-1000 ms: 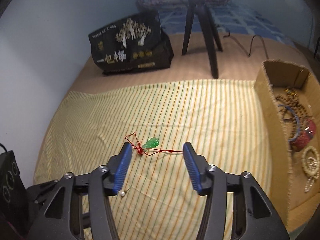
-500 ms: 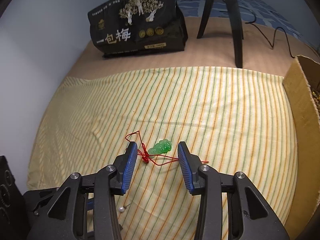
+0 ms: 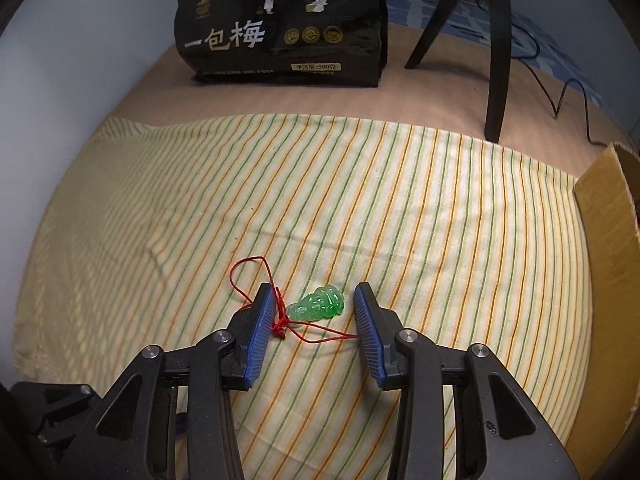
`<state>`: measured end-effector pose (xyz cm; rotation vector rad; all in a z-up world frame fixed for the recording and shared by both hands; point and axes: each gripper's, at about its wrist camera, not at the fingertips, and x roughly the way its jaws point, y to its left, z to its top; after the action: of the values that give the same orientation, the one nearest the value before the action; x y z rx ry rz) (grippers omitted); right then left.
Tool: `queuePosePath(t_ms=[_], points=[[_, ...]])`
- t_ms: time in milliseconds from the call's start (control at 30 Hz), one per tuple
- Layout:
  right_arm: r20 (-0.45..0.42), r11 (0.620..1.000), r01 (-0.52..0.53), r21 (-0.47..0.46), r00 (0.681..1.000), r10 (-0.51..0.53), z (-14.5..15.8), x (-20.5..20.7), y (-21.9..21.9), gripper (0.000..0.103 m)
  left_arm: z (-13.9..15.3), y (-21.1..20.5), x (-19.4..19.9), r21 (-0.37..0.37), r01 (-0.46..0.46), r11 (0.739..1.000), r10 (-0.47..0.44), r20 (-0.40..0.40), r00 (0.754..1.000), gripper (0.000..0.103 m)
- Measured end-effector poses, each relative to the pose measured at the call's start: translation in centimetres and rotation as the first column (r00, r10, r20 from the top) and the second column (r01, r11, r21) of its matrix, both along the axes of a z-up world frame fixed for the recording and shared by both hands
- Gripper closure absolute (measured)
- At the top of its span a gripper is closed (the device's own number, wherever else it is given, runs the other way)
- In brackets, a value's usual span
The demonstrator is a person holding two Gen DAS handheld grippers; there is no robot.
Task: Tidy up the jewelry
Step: 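Grasp the second pearl earring with left tool while right tool grasps green jade pendant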
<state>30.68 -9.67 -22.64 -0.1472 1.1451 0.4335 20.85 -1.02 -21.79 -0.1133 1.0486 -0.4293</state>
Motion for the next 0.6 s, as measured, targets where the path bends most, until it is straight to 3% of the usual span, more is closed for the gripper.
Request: queuePosePath(t_ms=[167,300,367,600], points=[[0.021,1.0,-0.014,-0.022,1.0,0.014,0.0,-0.2,-0.2,0.075,-0.4,-0.4,0.3,0.02,0.002,1.0,-0.002,-0.004,1.0,0.082],[0.024,1.0,-0.002,-0.001,1.0,0.002,0.2,-0.2,-0.7,0.078,-0.6,-0.3,0.7,0.028,-0.004,1.0,0.005,-0.007,1.0,0.097],[0.033,1.0,0.004,-0.007,0.999,-0.004,0.4,-0.2,-0.9,0.085,-0.7,-0.2,0.9,0.02,-0.01,1.0,0.01,-0.011,1.0,0.097],[0.004,0.998,0.035,0.057,0.999,-0.035,0.8,0.1,-2.2,0.086,-0.6,0.1,0.7,0.024,-0.02,1.0,0.021,-0.006,1.0,0.097]])
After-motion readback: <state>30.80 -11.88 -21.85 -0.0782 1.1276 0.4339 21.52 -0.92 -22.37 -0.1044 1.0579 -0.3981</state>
